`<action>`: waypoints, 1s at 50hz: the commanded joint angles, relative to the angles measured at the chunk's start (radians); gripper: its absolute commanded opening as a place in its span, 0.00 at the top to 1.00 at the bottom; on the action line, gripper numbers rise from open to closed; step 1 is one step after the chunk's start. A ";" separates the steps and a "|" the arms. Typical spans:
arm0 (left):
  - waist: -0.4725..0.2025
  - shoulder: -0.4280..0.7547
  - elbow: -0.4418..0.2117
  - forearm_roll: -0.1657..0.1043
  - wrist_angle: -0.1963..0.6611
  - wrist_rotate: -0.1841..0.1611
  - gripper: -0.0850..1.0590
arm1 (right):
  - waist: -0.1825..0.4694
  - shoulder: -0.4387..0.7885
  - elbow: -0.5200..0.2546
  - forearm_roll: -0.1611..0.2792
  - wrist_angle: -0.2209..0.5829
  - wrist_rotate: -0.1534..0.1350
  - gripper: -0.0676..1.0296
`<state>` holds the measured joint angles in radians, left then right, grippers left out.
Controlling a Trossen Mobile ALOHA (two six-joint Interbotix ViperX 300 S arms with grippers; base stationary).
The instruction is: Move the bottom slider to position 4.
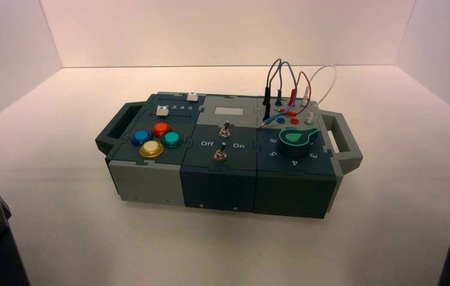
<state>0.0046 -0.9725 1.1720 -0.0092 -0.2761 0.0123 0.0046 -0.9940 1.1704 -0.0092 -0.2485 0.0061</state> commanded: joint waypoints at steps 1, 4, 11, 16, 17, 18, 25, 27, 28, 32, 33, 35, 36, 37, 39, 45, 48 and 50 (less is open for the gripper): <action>0.003 0.006 -0.015 -0.002 -0.005 0.003 0.95 | -0.002 0.006 -0.034 -0.002 -0.006 0.002 0.96; 0.003 0.006 -0.014 -0.002 -0.005 0.003 0.95 | -0.002 0.006 -0.032 0.000 -0.005 0.002 0.96; 0.003 0.006 -0.014 -0.002 -0.005 0.003 0.95 | -0.002 0.006 -0.031 0.000 -0.003 0.002 0.96; 0.003 0.006 -0.015 -0.002 -0.003 0.003 0.95 | -0.002 0.006 -0.032 0.000 0.006 0.002 0.96; 0.003 0.006 -0.015 -0.002 0.008 0.005 0.95 | -0.002 0.006 -0.034 -0.002 0.015 0.003 0.96; 0.003 0.008 -0.017 -0.002 0.014 0.005 0.95 | 0.000 0.006 -0.034 -0.002 0.021 0.002 0.96; 0.003 0.025 -0.046 0.000 0.103 0.005 0.95 | 0.014 0.014 -0.055 0.000 0.092 0.003 0.96; -0.003 0.041 -0.067 -0.002 0.163 0.005 0.95 | 0.020 0.018 -0.064 0.000 0.127 0.005 0.96; -0.005 0.049 -0.077 -0.002 0.189 0.005 0.95 | 0.023 0.021 -0.069 0.000 0.140 0.006 0.96; -0.015 0.089 -0.109 -0.003 0.264 0.005 0.95 | 0.029 0.031 -0.080 0.002 0.172 0.008 0.96; -0.025 0.109 -0.123 -0.005 0.293 0.005 0.95 | 0.032 0.037 -0.086 0.002 0.186 0.011 0.96; -0.037 0.135 -0.140 -0.006 0.333 0.003 0.95 | 0.040 0.048 -0.095 0.003 0.207 0.017 0.96; -0.044 0.147 -0.149 -0.008 0.351 0.005 0.95 | 0.046 0.054 -0.098 0.005 0.219 0.020 0.96; -0.052 0.161 -0.156 -0.008 0.370 0.005 0.95 | 0.052 0.063 -0.103 0.006 0.232 0.023 0.96; -0.069 0.190 -0.170 -0.008 0.402 0.005 0.95 | 0.069 0.081 -0.114 0.006 0.259 0.023 0.96; -0.097 0.262 -0.198 -0.009 0.469 0.005 0.95 | 0.109 0.129 -0.138 0.018 0.318 0.028 0.96; -0.121 0.310 -0.216 -0.009 0.525 0.005 0.95 | 0.147 0.173 -0.164 0.040 0.368 0.028 0.96; -0.137 0.331 -0.222 -0.009 0.545 0.005 0.95 | 0.166 0.196 -0.176 0.048 0.391 0.028 0.96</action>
<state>-0.1089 -0.6750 0.9910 -0.0169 0.2347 0.0138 0.1335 -0.8391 1.0492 0.0230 0.1074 0.0291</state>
